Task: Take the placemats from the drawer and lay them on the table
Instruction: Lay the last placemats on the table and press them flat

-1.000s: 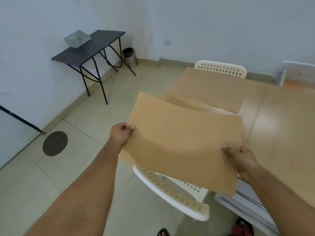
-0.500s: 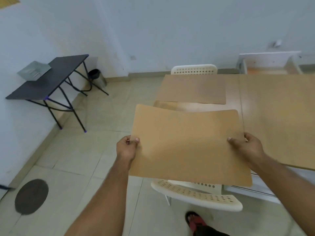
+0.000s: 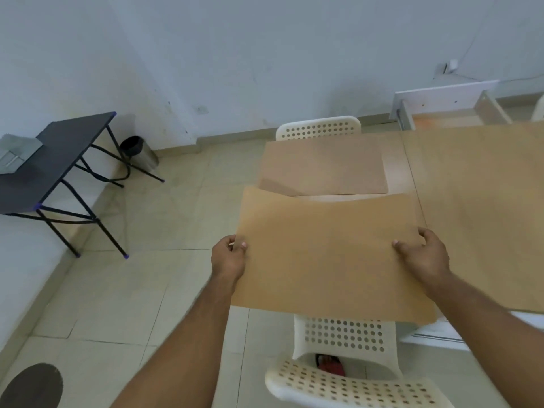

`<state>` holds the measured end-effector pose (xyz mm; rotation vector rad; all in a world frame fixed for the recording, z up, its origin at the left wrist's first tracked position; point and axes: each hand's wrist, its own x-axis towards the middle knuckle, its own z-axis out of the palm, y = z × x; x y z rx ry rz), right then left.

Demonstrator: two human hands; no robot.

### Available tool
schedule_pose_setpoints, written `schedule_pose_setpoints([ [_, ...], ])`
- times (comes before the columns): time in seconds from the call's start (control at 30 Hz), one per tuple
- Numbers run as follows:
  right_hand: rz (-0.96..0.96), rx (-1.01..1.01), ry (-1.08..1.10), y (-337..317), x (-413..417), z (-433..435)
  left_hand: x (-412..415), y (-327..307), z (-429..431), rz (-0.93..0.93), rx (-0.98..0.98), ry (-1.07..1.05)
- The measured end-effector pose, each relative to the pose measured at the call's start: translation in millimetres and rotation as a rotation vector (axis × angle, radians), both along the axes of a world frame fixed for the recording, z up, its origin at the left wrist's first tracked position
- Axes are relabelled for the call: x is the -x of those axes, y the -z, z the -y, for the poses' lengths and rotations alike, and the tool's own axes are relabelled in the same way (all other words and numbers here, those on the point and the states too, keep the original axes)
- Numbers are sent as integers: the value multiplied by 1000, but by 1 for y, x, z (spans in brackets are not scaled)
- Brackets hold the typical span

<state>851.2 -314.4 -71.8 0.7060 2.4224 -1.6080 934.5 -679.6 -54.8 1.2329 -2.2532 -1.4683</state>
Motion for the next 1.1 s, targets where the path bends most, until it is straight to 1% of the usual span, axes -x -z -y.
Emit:
schedule_pose_setpoints([
  [0.2,76,-106,-41,23,50,15,35,39,18,90,-38,-30],
  [0.3,100,-143,-63,33,61,21,46,52,25,129,-69,-30],
  [0.43,104,-208,-74,45,69,28,60,66,34,185,-50,16],
  [0.53,80,-285,-114,53,68,35,70,71,40,231,35,71],
  [0.63,65,-365,-147,58,68,42,76,77,44,300,137,163],
  [0.73,46,-413,-185,61,66,49,76,80,44,341,210,246],
  [0.83,15,-475,-249,64,64,56,76,80,39,371,323,340],
  [0.93,52,-585,-360,65,63,63,76,83,34,390,402,409],
  [1.03,120,-760,-549,73,59,68,75,86,28,429,396,499],
  [1.1,158,-814,-632,80,57,71,75,86,24,456,431,560],
])
